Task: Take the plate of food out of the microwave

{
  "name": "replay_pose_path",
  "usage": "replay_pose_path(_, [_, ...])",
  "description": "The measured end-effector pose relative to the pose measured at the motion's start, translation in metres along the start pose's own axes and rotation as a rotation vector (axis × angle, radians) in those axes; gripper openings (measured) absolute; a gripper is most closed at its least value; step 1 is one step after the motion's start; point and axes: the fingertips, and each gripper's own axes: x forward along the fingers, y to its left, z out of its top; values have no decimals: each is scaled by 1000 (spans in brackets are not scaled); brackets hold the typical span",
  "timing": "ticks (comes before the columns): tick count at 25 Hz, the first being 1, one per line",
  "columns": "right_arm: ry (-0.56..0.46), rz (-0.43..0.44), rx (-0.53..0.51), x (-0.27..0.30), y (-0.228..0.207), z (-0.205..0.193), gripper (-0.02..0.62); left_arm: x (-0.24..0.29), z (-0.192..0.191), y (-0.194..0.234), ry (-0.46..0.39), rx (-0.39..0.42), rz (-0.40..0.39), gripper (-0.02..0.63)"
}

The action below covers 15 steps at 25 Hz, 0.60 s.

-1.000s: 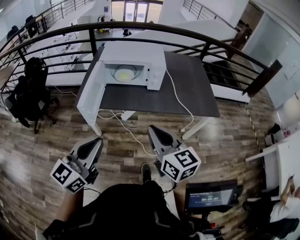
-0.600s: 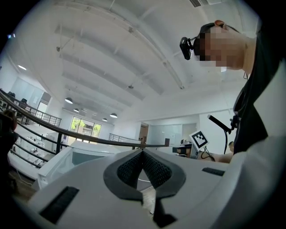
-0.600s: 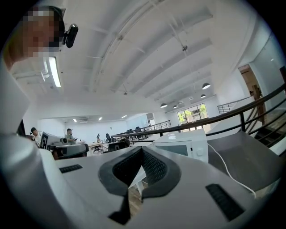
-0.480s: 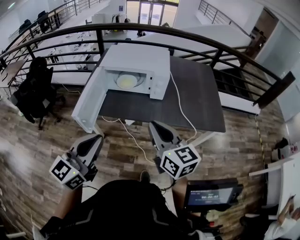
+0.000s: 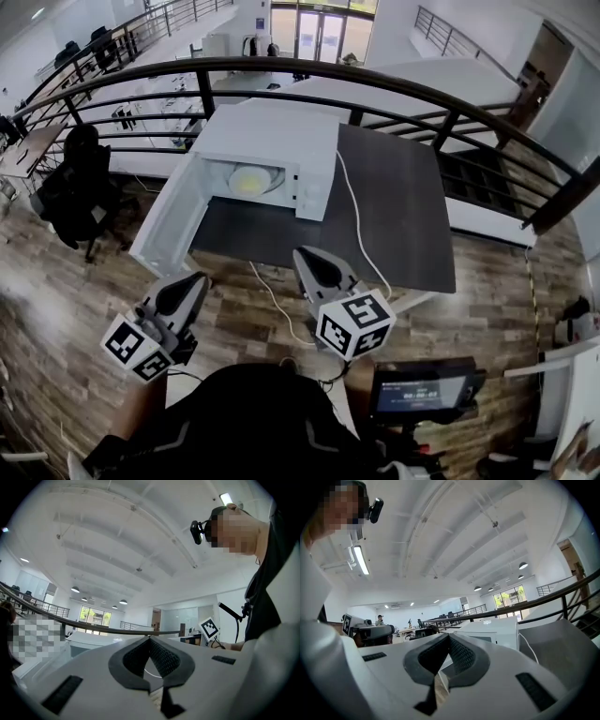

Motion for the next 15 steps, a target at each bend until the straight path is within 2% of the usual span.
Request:
replay_pose_path(8, [23,68,13,19,-22,-3,2,27,-8,2,24,-15,51,3])
replay_pose_path(15, [32,51,24,56,-27,0,2,28,3,41,6,-18,65,3])
